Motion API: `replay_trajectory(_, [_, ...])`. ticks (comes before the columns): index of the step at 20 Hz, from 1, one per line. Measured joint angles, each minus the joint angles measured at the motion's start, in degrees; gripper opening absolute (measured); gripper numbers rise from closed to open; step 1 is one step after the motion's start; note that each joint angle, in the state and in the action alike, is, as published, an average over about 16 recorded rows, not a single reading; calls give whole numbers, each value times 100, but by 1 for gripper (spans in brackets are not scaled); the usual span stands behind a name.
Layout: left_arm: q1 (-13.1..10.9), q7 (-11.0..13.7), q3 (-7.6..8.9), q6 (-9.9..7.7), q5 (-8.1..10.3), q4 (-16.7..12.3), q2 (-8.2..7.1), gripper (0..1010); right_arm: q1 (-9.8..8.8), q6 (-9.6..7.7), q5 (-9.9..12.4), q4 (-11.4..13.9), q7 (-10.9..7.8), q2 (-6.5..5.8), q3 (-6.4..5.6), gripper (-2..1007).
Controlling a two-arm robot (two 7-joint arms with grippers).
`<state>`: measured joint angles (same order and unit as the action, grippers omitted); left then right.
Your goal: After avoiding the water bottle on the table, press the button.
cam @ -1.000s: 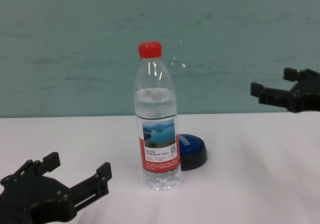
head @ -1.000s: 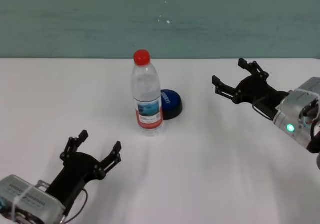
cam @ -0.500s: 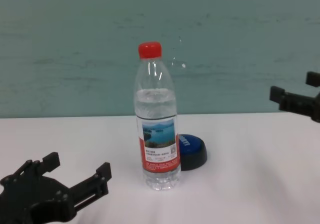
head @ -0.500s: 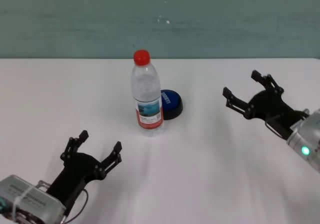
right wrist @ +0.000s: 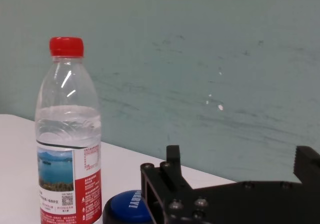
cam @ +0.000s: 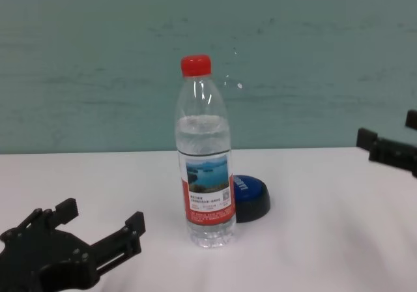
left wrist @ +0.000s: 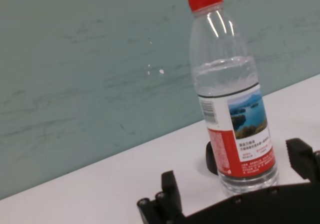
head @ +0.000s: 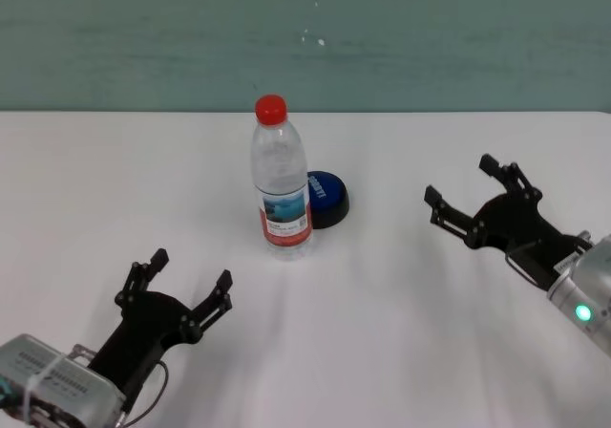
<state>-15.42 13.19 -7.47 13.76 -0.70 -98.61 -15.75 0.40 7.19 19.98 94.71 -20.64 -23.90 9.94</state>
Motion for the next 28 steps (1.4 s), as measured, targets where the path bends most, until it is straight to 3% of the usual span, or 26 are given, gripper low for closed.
replay_trajectory(8, [0,0,0,0,0,0,0,1000,-163,125,-138,-45,132,204,-4,1004])
replay_trajectory(18, [0,0,0,0,0,0,0,1000,-224,167,-257,-217,216,478,42,1004])
replay_trajectory(28, [0,0,0,0,0,0,0,1000,-238,194,-181,-325,-14,504,204,1004])
